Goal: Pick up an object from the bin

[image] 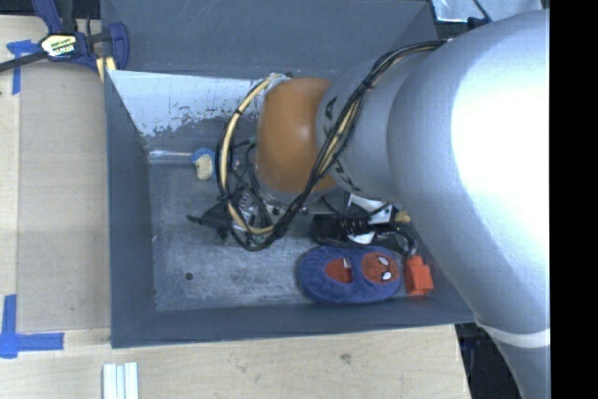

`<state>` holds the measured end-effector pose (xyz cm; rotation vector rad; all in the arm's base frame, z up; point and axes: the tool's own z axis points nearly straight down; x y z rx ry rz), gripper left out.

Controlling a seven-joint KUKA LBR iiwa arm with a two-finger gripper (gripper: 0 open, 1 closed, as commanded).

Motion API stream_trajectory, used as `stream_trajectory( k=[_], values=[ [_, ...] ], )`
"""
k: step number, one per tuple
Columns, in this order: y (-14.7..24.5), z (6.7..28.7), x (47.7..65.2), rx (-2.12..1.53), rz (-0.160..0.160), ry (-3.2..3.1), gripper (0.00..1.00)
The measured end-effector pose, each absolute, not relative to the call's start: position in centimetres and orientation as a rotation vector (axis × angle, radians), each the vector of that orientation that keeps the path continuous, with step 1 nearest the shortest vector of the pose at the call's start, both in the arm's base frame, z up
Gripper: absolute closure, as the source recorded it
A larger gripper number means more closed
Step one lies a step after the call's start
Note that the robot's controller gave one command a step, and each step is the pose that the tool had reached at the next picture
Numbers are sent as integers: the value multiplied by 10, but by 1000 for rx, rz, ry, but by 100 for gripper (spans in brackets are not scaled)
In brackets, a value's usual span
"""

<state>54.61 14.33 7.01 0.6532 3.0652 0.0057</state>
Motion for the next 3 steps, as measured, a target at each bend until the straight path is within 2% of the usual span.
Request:
stream_trajectory(
  k=[1, 2, 3],
  values=[
    [143, 98, 548, 655, 4, 3067, 100],
    [142, 112, 549, 656, 3, 3067, 100],
    [141, 167, 551, 655, 6, 3065, 100]
  ],
)
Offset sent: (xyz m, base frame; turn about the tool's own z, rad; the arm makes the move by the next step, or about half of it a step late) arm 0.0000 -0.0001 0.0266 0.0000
